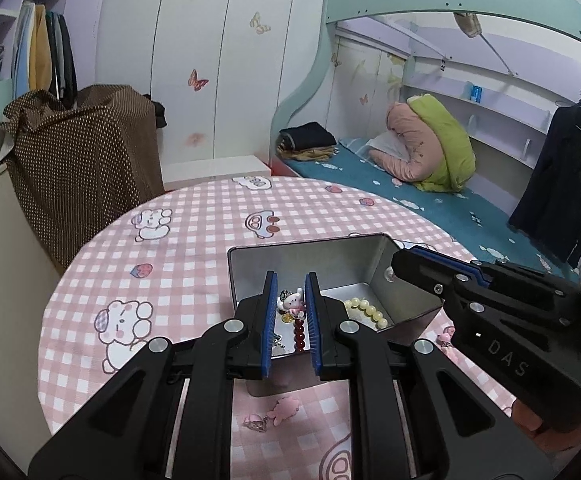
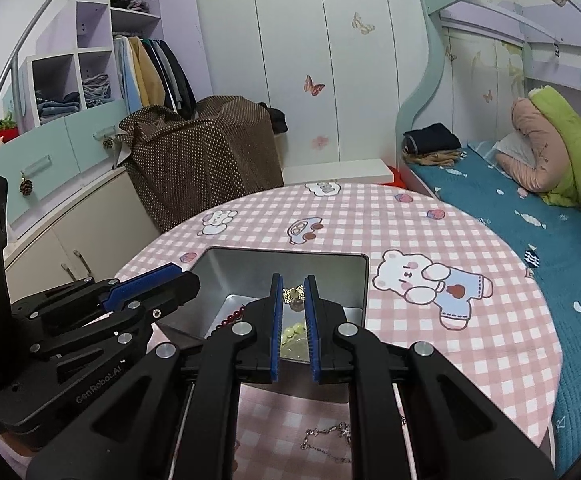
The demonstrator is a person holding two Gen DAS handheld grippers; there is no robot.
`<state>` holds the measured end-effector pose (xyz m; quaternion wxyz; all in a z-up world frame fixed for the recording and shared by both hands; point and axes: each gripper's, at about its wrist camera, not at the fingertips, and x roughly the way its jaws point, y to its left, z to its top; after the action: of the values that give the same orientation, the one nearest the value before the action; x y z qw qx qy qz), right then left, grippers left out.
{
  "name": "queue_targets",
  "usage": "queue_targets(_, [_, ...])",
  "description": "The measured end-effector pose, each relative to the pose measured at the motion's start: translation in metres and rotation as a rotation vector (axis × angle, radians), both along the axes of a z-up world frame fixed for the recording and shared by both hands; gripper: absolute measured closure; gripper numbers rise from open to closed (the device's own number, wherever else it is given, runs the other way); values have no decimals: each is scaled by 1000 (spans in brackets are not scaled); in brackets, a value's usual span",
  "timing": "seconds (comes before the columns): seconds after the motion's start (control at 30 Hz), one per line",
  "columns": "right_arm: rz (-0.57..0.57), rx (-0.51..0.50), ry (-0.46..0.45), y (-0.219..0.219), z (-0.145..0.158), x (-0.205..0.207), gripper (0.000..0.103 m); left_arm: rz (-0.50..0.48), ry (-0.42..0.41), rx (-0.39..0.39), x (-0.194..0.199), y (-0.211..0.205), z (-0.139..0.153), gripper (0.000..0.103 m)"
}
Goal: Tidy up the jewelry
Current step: 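Carry both trinkets over the tin and open both tools inside, then withdraw both tools from the tin toward the remaining pink charms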
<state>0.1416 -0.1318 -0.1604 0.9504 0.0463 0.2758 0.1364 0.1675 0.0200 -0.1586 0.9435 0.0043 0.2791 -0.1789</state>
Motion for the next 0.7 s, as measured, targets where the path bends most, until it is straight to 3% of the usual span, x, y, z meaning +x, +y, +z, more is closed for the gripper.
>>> queue_targets(0.27, [17,4,22,-2,-4,7,89,16,19,18,7,-4,-5,87])
queue_targets(0.3, [15,5,20,-3,-4,7,89,18,23,16,7,-3,-5,84])
queue_targets(0.4, [-5,5,17,-6,-2,7,69,34,13,19,7,-3,-4,60])
queue_targets(0.47, [-35,-6,10,-10,-2,6,52,45,7,16,6,-1,-2,60])
queue_targets(0.53, [-46,-6,10,-14,-2,6,45,53,10,10,6,1,-1,55])
queue_targets(0.7, [-57,-16,12,-16,-3,3,40,56,12,15,5,1,-2,52])
